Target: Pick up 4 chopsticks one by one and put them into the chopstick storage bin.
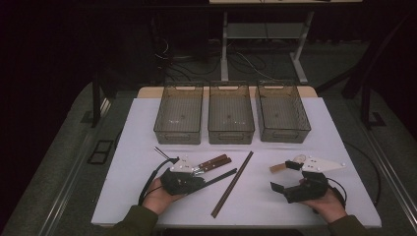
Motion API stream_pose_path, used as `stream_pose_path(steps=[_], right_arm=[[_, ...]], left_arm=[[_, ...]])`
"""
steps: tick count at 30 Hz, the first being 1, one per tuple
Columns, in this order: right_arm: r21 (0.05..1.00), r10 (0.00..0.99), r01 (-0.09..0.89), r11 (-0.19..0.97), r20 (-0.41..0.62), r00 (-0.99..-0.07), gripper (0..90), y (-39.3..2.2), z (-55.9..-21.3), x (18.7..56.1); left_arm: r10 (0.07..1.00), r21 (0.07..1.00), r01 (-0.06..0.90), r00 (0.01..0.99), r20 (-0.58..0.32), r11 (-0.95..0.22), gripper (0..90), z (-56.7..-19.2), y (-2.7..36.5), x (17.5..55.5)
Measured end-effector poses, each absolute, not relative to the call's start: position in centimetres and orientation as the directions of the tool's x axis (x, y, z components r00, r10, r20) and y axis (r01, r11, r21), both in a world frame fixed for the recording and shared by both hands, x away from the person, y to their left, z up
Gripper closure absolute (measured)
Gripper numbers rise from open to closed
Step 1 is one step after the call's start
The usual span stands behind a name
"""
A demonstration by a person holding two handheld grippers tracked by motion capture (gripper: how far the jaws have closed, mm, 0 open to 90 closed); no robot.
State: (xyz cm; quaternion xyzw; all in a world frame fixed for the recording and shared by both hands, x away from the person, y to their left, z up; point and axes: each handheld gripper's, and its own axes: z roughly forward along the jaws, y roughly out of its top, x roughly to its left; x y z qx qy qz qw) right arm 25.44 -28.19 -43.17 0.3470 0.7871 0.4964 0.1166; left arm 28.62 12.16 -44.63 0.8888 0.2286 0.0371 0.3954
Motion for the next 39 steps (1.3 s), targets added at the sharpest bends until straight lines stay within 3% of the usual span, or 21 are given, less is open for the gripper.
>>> stream_pose_path(steps=[30,39], right_arm=[[0.861,0.659,0.431,0.269,0.162,-0.734,2.3,-28.22,-43.19,25.37],[0.859,0.658,0.435,0.27,0.165,-0.734,2.3,-28.17,-43.2,25.33]], left_arm=[[0.448,0.71,0.383,0.887,-0.106,-0.591,79.9,-44.99,12.24,28.72],[0.435,0.715,0.367,0.895,-0.097,-0.595,84.5,-45.12,12.41,28.86]])
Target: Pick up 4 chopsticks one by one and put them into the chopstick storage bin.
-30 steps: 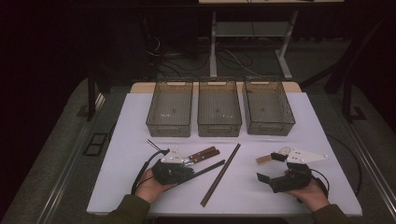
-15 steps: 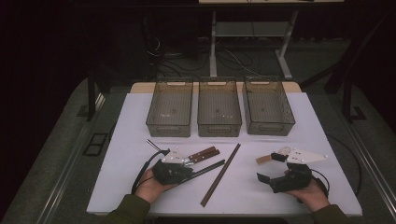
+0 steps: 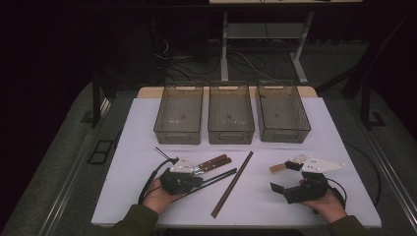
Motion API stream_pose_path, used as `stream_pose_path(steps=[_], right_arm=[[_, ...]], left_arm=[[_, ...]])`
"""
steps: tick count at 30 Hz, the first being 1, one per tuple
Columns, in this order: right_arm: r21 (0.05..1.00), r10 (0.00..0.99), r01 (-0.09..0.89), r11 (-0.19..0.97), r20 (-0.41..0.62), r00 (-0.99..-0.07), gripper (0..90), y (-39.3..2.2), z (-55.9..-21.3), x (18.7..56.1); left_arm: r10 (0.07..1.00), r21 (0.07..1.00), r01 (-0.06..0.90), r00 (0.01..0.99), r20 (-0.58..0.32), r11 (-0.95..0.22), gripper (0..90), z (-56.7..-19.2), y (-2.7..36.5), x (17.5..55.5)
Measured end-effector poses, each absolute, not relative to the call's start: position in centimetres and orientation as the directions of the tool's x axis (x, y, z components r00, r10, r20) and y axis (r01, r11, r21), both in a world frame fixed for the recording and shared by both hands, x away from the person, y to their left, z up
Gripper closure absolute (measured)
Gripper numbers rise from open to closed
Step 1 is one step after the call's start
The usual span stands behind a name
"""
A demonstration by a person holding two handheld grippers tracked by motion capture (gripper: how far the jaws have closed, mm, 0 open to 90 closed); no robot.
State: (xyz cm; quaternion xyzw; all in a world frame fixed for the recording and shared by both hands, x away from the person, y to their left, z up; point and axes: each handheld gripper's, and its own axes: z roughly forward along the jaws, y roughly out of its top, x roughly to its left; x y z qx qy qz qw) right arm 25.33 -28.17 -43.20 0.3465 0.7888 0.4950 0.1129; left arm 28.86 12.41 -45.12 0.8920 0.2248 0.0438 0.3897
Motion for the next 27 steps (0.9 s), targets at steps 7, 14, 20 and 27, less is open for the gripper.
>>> stream_pose_path(steps=[7,14,20,27], right_arm=[[0.858,0.657,0.437,0.271,0.167,-0.735,2.4,-28.17,-43.21,25.32],[0.852,0.653,0.439,0.285,0.162,-0.74,2.3,-28.09,-43.41,25.42],[0.835,0.654,0.454,0.311,0.159,-0.74,2.3,-27.85,-43.83,25.73],[0.825,0.658,0.465,0.321,0.159,-0.736,2.3,-27.98,-43.96,25.91]], left_arm=[[0.43,0.717,0.36,0.898,-0.092,-0.597,85.6,-45.1,12.39,28.87],[0.428,0.715,0.36,0.899,-0.095,-0.598,85.7,-45.05,12.41,28.9],[0.427,0.72,0.359,0.899,-0.097,-0.594,85.7,-44.92,12.38,28.83],[0.424,0.738,0.346,0.901,-0.09,-0.58,85.7,-44.46,12.25,28.58]])
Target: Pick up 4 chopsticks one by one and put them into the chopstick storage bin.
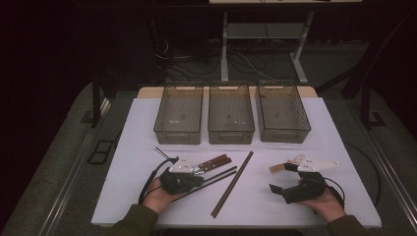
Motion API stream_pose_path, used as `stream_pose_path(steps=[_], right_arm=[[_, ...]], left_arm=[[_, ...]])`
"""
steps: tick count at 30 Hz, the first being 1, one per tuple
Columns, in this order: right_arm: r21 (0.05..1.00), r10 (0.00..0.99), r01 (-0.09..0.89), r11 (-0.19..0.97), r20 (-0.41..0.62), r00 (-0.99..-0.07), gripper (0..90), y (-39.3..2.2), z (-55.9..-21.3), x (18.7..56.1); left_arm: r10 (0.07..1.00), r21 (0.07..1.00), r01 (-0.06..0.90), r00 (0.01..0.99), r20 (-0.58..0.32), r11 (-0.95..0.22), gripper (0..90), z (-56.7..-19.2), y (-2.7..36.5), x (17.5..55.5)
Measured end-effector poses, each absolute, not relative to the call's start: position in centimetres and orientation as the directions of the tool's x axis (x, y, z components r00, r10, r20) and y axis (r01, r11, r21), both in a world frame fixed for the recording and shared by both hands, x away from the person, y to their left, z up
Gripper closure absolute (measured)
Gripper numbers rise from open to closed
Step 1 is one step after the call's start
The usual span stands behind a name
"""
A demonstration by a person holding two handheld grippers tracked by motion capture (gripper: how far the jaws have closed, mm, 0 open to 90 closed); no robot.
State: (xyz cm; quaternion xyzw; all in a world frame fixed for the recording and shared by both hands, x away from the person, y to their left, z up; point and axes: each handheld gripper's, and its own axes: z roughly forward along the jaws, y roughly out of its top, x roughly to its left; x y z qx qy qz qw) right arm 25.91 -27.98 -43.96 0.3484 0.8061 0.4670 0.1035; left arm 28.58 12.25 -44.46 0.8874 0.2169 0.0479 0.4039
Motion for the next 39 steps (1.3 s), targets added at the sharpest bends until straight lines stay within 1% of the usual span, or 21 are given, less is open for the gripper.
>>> stream_pose_path(steps=[9,16,17,21,39], right_arm=[[0.823,0.66,0.469,0.32,0.161,-0.734,2.3,-27.9,-43.9,25.8],[0.821,0.658,0.471,0.322,0.164,-0.735,2.4,-27.9,-43.9,25.7],[0.821,0.658,0.472,0.321,0.165,-0.735,2.3,-27.9,-43.9,25.7],[0.821,0.658,0.472,0.321,0.166,-0.735,2.4,-27.9,-43.9,25.7],[0.823,0.655,0.468,0.321,0.164,-0.737,2.4,-27.9,-43.8,25.6]], left_arm=[[0.416,0.764,0.33,0.905,-0.088,-0.555,85.7,-43.6,12.6,28.4],[0.425,0.764,0.355,0.897,-0.117,-0.538,85.6,-43.2,13.0,28.0],[0.421,0.765,0.348,0.9,-0.111,-0.542,85.6,-43.1,13.1,28.1],[0.434,0.775,0.361,0.892,-0.125,-0.519,85.6,-42.8,13.7,27.9],[0.49,0.806,0.377,0.863,-0.126,-0.456,85.6,-41.7,16.2,27.9]])
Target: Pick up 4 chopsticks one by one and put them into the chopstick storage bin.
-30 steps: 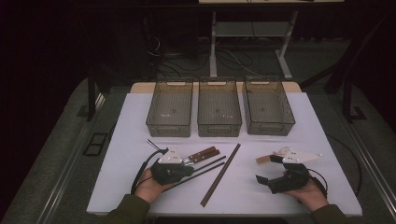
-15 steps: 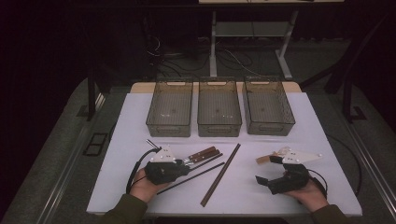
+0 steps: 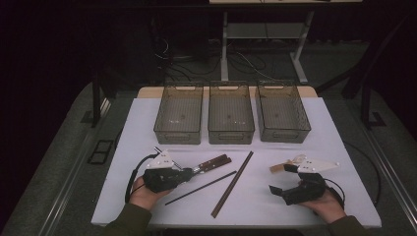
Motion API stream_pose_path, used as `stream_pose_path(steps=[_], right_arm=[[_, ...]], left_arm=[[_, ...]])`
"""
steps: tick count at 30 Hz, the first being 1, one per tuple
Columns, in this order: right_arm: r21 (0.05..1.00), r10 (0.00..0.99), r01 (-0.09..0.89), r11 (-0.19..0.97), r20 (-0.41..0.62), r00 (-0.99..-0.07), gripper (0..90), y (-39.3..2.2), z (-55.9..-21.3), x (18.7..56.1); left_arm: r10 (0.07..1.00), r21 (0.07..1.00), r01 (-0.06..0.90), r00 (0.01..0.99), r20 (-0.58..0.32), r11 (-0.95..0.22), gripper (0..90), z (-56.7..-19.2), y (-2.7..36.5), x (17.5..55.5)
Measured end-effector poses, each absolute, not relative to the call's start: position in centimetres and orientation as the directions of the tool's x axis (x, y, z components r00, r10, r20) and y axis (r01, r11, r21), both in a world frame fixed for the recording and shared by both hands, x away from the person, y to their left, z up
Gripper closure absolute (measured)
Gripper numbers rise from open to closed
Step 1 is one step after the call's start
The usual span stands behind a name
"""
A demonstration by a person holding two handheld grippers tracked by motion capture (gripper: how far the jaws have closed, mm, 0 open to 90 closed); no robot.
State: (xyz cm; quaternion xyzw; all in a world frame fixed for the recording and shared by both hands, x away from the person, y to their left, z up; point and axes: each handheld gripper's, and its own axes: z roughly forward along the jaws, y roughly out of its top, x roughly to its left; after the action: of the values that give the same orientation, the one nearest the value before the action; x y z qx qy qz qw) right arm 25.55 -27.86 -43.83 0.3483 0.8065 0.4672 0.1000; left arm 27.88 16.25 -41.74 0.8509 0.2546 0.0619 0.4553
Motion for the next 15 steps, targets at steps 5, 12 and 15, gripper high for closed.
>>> stream_pose_path(steps=[5,12,15], right_arm=[[0.824,0.655,0.469,0.318,0.166,-0.737,2.3,-27.9,-43.8,25.5],[0.824,0.653,0.468,0.32,0.166,-0.739,2.3,-27.8,-43.8,25.5],[0.825,0.652,0.465,0.321,0.164,-0.74,2.4,-27.8,-43.8,25.5]], left_arm=[[0.504,0.814,0.375,0.855,-0.119,-0.444,85.6,-41.5,16.9,27.9],[0.54,0.822,0.39,0.833,-0.123,-0.415,85.6,-41.3,17.9,28.1],[0.554,0.823,0.395,0.824,-0.12,-0.409,85.6,-41.2,18.3,28.2]])
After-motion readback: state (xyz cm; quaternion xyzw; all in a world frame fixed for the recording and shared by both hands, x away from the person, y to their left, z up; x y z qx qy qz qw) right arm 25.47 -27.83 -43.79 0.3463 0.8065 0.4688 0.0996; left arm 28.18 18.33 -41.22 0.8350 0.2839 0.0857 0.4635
